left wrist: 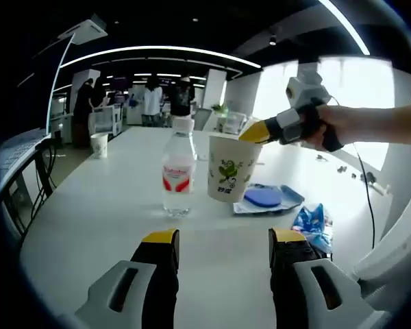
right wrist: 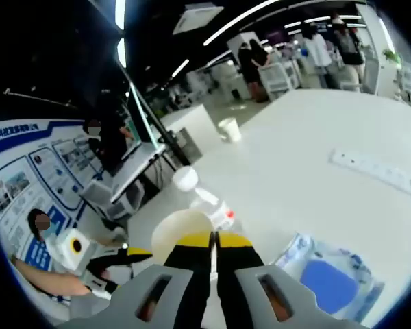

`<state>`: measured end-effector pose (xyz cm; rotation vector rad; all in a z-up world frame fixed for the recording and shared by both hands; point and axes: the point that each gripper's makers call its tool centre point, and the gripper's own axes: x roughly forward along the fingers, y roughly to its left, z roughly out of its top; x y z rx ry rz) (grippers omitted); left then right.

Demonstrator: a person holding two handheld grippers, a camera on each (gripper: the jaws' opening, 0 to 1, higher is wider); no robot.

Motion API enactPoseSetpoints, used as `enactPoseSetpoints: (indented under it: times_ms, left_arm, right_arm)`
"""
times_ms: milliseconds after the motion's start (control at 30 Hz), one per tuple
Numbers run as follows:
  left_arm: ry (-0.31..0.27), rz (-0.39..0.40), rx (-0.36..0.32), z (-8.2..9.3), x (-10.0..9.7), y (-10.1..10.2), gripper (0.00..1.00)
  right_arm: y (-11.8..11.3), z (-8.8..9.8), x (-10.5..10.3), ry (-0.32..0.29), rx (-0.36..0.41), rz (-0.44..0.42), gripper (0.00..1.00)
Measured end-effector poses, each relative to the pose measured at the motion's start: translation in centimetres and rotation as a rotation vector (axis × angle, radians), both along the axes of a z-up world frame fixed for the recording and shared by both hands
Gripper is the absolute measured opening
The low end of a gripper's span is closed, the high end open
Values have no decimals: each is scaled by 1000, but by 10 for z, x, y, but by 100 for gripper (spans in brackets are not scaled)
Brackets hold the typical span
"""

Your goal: Arrange the tabletop items into an orderly group along one side of the table until the central work area is clear of visible clutter.

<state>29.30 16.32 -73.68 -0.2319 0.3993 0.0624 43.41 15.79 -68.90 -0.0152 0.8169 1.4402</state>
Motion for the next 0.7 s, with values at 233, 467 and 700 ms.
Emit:
enactPoseSetpoints:
  times_ms: [233, 467, 700]
  left_arm:
    - [8, 28, -27, 1, -15, 4, 58]
    - [28, 50, -46, -2, -27, 7, 62]
    - [57, 29, -26, -2, -33, 7, 74]
  right_arm:
    - [5, -23, 13, -46, -48, -5, 0]
    - [9, -34, 18, -69, -71, -4, 0]
    - [16, -41, 27, -84, -71, -6, 0]
